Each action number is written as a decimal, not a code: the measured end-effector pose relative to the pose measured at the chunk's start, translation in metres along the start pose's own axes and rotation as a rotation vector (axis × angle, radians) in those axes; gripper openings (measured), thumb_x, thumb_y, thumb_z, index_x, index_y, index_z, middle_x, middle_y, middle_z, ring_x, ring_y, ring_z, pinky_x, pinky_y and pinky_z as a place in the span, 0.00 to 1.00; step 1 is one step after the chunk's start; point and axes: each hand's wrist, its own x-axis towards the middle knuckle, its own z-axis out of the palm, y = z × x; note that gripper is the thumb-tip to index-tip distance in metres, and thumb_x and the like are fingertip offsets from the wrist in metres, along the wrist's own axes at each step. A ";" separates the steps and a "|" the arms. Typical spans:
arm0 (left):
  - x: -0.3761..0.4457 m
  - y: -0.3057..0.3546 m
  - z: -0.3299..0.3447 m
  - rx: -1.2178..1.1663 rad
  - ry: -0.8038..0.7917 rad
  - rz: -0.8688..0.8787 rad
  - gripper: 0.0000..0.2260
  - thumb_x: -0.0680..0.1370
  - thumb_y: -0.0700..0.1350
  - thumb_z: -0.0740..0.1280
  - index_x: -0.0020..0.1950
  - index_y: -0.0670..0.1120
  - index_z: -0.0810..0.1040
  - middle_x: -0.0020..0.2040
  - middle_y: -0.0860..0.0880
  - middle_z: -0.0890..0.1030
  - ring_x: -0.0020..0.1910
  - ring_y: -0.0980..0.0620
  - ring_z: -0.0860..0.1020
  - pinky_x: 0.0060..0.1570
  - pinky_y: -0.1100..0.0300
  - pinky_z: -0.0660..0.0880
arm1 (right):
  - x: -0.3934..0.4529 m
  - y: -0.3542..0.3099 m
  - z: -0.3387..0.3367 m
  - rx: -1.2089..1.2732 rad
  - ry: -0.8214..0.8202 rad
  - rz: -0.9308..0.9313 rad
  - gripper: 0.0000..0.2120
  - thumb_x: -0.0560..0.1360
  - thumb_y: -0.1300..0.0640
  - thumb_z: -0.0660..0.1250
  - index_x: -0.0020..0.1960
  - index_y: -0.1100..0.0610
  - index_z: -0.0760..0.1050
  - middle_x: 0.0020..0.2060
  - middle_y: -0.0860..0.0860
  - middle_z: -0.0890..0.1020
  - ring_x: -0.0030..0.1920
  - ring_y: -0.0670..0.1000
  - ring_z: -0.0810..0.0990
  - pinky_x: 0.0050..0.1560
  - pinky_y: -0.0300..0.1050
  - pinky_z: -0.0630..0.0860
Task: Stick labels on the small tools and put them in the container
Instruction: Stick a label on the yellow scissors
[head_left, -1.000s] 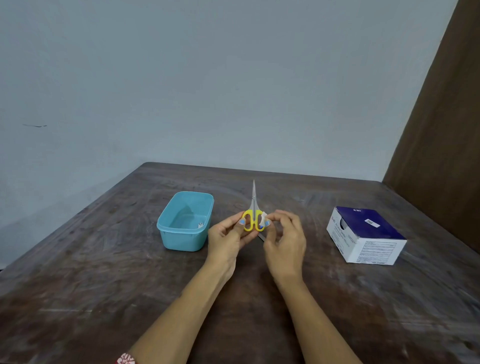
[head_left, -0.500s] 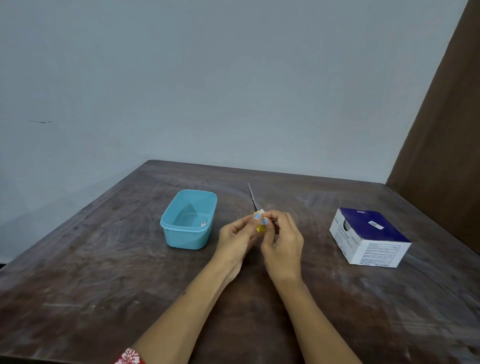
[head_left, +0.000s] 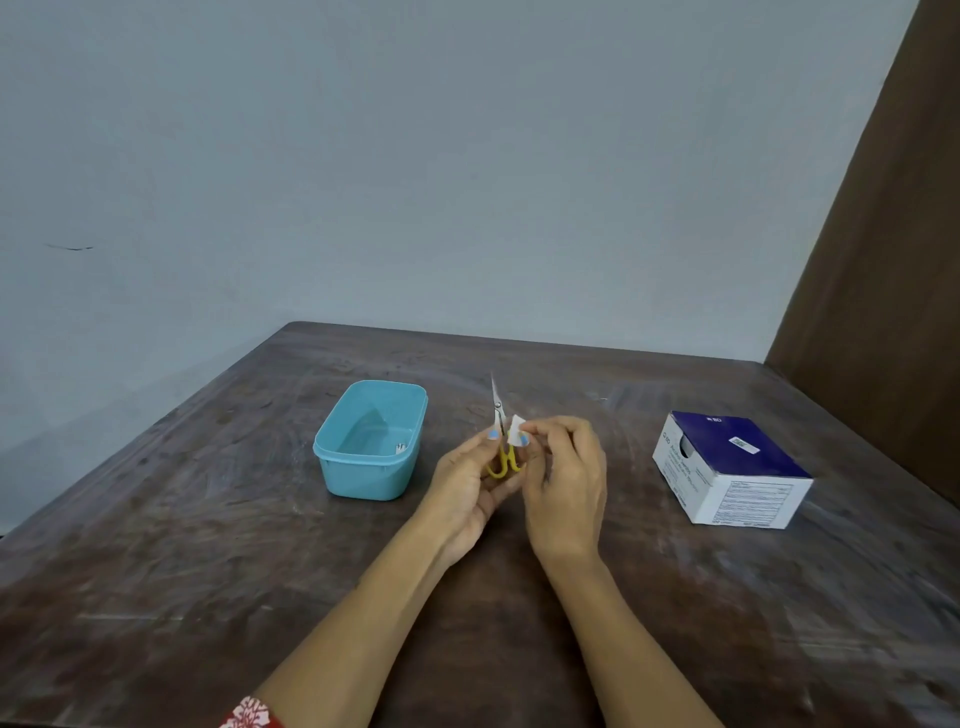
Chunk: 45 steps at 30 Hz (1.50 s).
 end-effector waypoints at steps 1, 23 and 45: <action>-0.001 -0.001 0.001 0.029 -0.006 -0.001 0.10 0.79 0.42 0.60 0.56 0.42 0.79 0.45 0.46 0.83 0.44 0.54 0.81 0.49 0.59 0.79 | 0.000 0.000 0.000 -0.033 -0.006 -0.033 0.08 0.74 0.56 0.61 0.46 0.54 0.79 0.43 0.47 0.77 0.43 0.44 0.72 0.45 0.41 0.69; -0.002 0.004 0.000 0.005 -0.001 -0.075 0.16 0.80 0.49 0.59 0.51 0.39 0.80 0.42 0.43 0.83 0.43 0.50 0.81 0.45 0.56 0.80 | 0.001 -0.001 -0.001 -0.232 0.001 -0.080 0.09 0.72 0.51 0.62 0.44 0.50 0.81 0.37 0.44 0.81 0.41 0.47 0.73 0.48 0.44 0.62; 0.003 0.000 -0.004 0.001 0.067 -0.023 0.13 0.80 0.45 0.59 0.41 0.42 0.80 0.34 0.44 0.84 0.34 0.51 0.83 0.34 0.61 0.80 | -0.001 -0.009 -0.005 -0.093 -0.104 -0.032 0.04 0.65 0.50 0.64 0.36 0.48 0.77 0.29 0.42 0.78 0.36 0.44 0.74 0.47 0.44 0.63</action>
